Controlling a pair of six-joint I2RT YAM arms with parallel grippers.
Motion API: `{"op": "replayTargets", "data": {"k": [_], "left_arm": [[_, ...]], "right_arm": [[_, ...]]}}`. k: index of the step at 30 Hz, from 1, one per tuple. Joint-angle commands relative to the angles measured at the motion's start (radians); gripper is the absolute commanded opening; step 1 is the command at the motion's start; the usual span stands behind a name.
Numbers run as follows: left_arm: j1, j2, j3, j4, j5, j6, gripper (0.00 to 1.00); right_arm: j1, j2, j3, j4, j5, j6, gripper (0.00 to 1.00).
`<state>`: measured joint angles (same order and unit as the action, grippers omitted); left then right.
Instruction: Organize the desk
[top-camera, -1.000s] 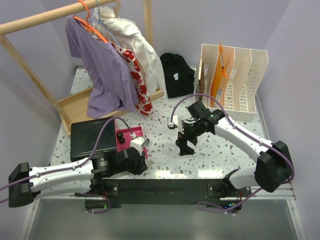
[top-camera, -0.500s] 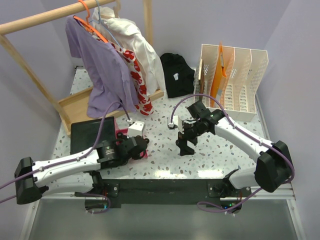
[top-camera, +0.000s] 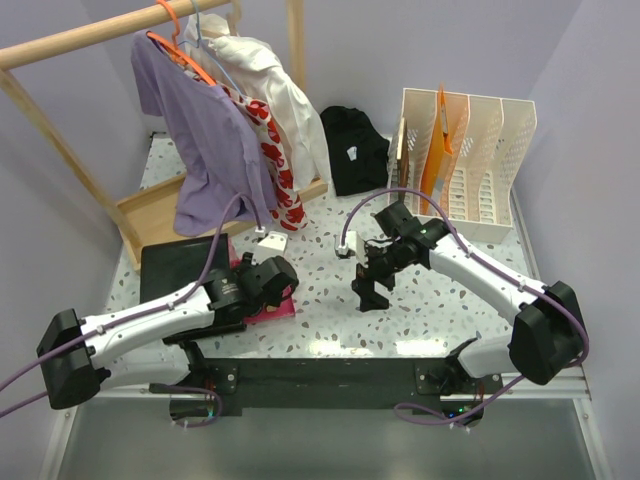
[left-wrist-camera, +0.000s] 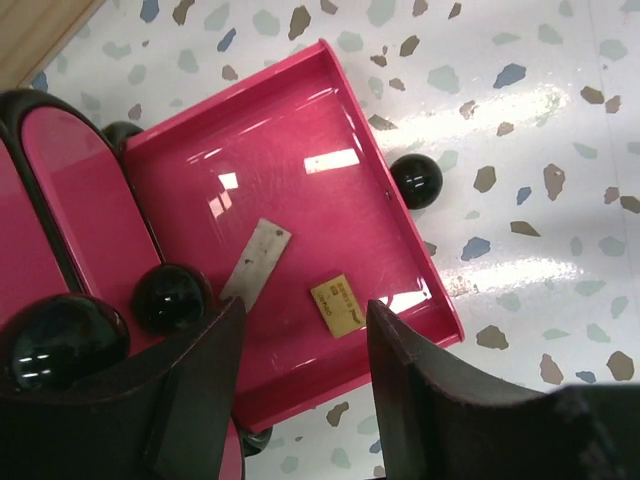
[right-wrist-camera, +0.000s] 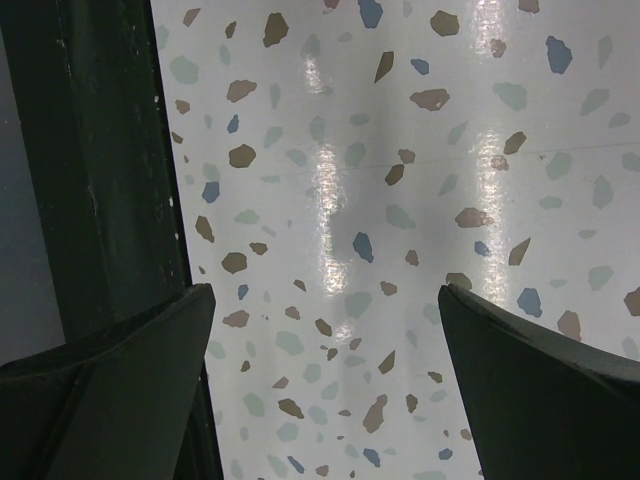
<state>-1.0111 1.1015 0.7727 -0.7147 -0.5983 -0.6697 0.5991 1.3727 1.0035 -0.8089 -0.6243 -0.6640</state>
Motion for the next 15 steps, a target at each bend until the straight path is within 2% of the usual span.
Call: {"op": "replayTargets", "data": {"k": [1, 6, 9, 10, 13, 15], "left_arm": [[0.006, -0.011, 0.082, 0.018, 0.005, 0.059, 0.56], [0.008, -0.035, 0.076, 0.153, 0.112, 0.111, 0.52], [0.014, 0.007, 0.066, 0.247, 0.198, 0.116, 0.35], [0.014, 0.026, 0.068, 0.267, 0.228, 0.107, 0.23], [0.014, 0.112, 0.079, 0.325, 0.267, 0.070, 0.00], [0.014, 0.175, 0.085, 0.342, 0.269, 0.023, 0.00]], "right_arm": [[-0.004, -0.012, 0.020, -0.009, -0.025, -0.019, 0.99], [-0.005, -0.021, 0.020, -0.003, -0.005, -0.017, 0.99], [-0.012, -0.029, 0.018, 0.000, 0.000, -0.016, 0.99], [-0.016, -0.030, 0.017, 0.002, 0.001, -0.014, 0.99], [-0.021, -0.032, 0.018, 0.005, 0.005, -0.005, 0.99], [-0.027, -0.038, 0.018, 0.008, 0.011, -0.003, 0.99]]}}
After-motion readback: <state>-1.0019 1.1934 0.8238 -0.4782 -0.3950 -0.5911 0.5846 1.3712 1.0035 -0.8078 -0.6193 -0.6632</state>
